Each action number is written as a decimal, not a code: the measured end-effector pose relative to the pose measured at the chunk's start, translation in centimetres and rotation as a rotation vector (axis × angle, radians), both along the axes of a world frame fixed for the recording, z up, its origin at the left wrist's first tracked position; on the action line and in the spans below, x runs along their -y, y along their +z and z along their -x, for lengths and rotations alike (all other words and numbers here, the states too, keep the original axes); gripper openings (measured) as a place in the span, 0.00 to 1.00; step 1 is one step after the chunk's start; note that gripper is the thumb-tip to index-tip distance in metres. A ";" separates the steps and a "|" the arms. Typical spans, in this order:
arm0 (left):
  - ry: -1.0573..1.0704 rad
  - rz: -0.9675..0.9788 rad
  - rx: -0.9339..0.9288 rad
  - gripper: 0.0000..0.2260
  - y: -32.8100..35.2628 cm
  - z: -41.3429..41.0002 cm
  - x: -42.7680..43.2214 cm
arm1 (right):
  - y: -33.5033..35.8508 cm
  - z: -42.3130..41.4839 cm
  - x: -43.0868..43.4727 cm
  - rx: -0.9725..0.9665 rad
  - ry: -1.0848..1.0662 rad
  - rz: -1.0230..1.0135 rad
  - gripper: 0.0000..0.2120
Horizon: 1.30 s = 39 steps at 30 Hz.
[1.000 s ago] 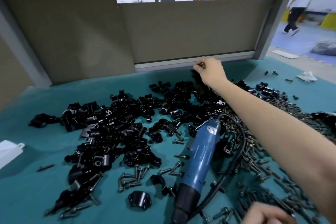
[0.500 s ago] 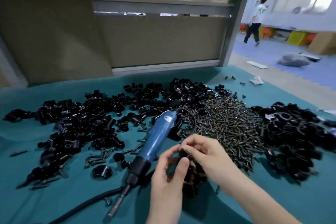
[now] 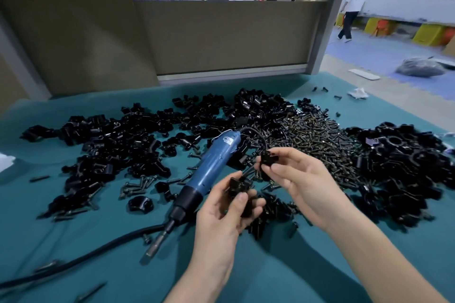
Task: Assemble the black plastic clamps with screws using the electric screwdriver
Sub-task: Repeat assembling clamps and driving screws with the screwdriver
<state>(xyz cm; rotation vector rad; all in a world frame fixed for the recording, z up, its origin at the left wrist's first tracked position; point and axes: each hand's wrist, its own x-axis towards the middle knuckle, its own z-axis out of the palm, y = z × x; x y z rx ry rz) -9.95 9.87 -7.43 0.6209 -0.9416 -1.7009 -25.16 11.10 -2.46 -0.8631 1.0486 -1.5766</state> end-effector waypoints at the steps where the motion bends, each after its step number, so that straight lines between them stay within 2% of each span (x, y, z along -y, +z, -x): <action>1: -0.002 -0.004 -0.007 0.11 0.0 -0.1 0.0 | -0.1 0.1 0.0 -0.028 -0.036 0.023 0.09; 4: 0.006 -0.001 -0.002 0.08 0.0 -0.1 0.0 | 0.0 -0.1 -0.2 -0.119 -0.111 0.097 0.09; 7: 0.012 0.022 0.031 0.08 -0.1 0.0 -0.1 | 0.0 -0.4 -0.3 -0.296 -0.174 0.168 0.12; 10: 0.004 0.018 0.023 0.09 -0.3 -0.1 -0.1 | -0.2 -0.8 -0.4 -0.388 -0.198 0.166 0.11; 15: -0.037 0.061 0.097 0.19 -0.4 -0.1 -0.1 | -0.5 -0.8 -0.3 -0.415 -0.246 0.136 0.09; 18: -0.022 0.081 0.105 0.13 -0.6 0.1 0.0 | -0.7 -1.0 -0.2 -0.451 -0.232 0.127 0.11; 21: 0.034 0.131 0.123 0.15 -0.7 -0.1 0.0 | -0.9 -1.2 -0.1 -0.464 -0.215 0.110 0.13; 25: 0.090 0.244 0.224 0.15 -0.4 -0.3 0.0 | -1.1 -1.2 -0.1 -0.404 -0.180 0.073 0.09; 29: 0.109 0.228 0.254 0.19 -0.3 0.0 0.0 | -1.3 -1.7 -0.1 -0.336 -0.100 0.017 0.06; 32: 0.129 0.211 0.290 0.20 -0.5 -0.2 0.1 | -1.3 -1.9 -0.1 -0.331 -0.092 -0.003 0.09; 36: 0.153 0.229 0.343 0.13 -0.4 -0.4 -0.2 | -1.5 -2.2 -0.1 -0.391 -0.052 -0.020 0.09; 39: 0.248 0.238 0.352 0.19 -0.2 -0.2 -0.2 | -1.5 -2.3 -0.2 -0.359 -0.029 -0.029 0.10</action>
